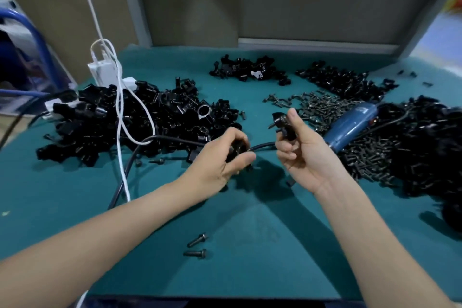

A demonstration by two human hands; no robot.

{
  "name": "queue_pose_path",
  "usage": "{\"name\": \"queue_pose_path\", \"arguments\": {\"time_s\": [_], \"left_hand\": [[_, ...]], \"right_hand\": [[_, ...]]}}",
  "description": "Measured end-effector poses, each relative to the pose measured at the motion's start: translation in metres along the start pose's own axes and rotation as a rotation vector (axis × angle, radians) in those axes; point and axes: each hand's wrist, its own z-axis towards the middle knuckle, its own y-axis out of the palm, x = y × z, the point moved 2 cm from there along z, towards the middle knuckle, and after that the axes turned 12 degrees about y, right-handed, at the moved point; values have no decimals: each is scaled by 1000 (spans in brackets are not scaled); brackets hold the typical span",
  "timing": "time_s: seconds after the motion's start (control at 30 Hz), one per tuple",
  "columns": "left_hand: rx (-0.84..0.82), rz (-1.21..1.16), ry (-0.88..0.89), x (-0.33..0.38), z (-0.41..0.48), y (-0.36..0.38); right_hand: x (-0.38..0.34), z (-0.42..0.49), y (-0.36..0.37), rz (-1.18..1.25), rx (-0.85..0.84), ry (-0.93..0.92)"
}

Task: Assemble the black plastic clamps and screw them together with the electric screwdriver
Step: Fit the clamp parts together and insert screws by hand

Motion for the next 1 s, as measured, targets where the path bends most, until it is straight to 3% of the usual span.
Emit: {"name": "queue_pose_path", "arguments": {"time_s": [0.2,0.43,1.0], "left_hand": [[219,-301,-70,-3,20,24],[350,-175,-87,-5,16,25],[344,-294,-68,0,12,18]], "right_hand": [[-2,-3,-1,-155,36,-116],[11,-2,7,-93,13,-65],[8,-3,8,-203,70,-152]]}}
